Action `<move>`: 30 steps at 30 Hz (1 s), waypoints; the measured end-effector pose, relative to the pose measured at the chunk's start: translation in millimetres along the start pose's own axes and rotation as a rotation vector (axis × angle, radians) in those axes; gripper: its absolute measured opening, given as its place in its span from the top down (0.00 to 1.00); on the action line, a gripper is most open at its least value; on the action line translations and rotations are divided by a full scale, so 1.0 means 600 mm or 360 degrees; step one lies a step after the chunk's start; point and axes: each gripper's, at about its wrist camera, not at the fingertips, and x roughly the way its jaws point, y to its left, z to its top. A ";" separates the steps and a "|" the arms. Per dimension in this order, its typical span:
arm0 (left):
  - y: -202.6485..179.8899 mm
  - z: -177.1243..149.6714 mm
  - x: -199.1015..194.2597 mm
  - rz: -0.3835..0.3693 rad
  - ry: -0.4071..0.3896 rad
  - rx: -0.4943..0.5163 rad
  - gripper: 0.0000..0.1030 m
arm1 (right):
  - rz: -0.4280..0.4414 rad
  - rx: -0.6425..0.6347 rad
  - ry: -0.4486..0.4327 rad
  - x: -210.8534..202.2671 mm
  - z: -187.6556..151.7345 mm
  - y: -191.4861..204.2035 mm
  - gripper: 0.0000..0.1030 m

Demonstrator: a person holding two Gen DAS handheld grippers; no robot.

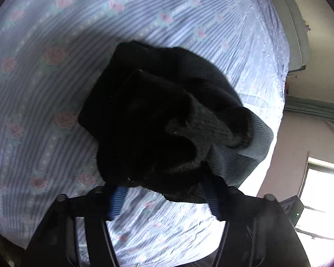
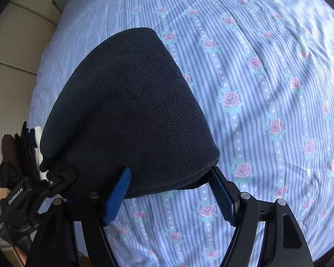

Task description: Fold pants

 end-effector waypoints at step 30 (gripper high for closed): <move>-0.120 -0.007 -0.107 0.0025 -0.0265 0.0459 0.79 | -0.0213 -0.0172 -0.0136 0.018 0.010 0.012 0.29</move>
